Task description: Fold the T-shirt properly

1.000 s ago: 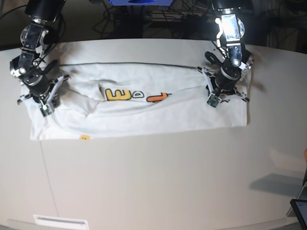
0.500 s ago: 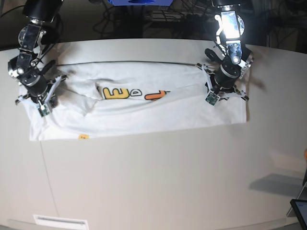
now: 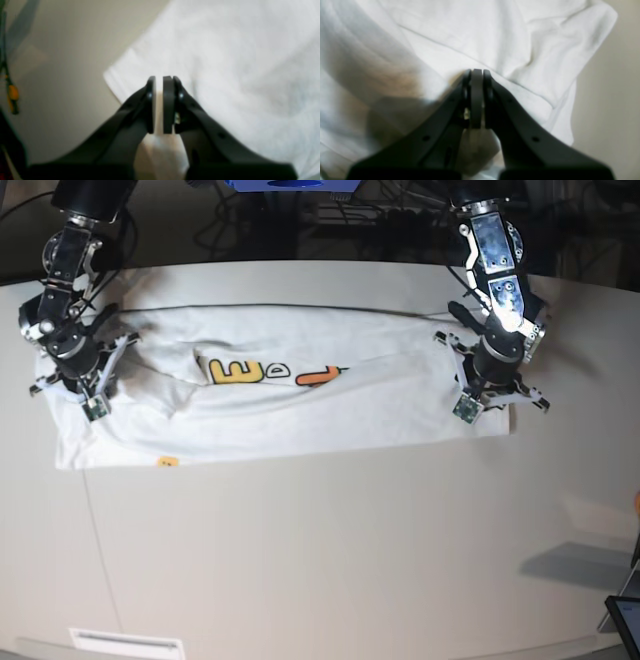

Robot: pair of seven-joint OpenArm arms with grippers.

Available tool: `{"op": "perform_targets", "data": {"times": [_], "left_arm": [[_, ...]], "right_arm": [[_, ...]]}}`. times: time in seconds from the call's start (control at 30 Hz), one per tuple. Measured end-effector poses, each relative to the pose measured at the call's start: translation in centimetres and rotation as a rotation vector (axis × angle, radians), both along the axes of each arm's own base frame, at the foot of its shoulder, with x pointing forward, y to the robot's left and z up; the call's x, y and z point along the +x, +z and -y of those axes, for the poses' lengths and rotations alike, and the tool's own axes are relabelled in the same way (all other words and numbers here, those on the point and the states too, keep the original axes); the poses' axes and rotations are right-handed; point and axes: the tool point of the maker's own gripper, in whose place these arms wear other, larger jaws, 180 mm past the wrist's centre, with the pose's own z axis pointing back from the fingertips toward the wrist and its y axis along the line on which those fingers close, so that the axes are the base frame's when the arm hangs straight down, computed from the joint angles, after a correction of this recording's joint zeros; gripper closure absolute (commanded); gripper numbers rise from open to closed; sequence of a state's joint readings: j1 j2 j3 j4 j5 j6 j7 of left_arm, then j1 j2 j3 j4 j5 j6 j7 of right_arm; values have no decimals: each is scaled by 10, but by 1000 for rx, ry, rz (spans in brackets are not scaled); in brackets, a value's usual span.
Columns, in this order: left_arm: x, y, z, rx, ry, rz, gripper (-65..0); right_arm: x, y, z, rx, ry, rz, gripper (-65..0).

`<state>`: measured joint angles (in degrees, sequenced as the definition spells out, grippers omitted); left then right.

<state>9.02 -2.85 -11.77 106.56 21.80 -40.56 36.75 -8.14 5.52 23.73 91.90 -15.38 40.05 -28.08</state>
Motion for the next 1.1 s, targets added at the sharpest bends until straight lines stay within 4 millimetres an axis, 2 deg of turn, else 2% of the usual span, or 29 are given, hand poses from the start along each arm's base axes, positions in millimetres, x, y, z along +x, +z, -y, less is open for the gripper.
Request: {"op": "perform_targets", "data": {"times": [0.1,0.2,0.33,0.37,0.43,0.47,0.57,0.63,0.7,0.8,0.93,1.1], "left_arm": [[3,26,-11,13,36,69,-54],[-16,36,-53,79,183,37,-54],[-41,38,-87,-74,355,38,-59],[-50,41,-101,-97,408,43,-81],[-70,47,-125,-156,482,68,-195],[-76,51,-130,-194,491,87,-237],[-88,62,-137,-289,481,128,-338],[-83,72,-132,-371,437,175,-364],[-79,75,-133,-426,411,186,-386],[-76,68,-133,-554,408,191,-438],[-80,48,-133,-727,440,174,-507],[-85,30,-146,-759,498,139,-564]], "right_arm": [[-1,-1,0,1,0,-1,-16],[-2,-1,-2,7,-6,0,-16],[-2,-1,-3,7,-5,0,-16],[-2,-1,-3,7,-4,0,-16],[-2,-2,-3,7,-4,-2,-16],[-2,-2,-3,7,-4,-1,-16],[-2,-2,-4,10,-4,-1,-16],[-2,-2,-4,10,-4,-1,-16],[-3,-2,-4,10,-6,1,-16],[-4,-3,-4,13,-7,1,-16],[-7,-4,-5,21,-5,6,-16],[-9,-4,-4,21,-3,5,-16]]}}
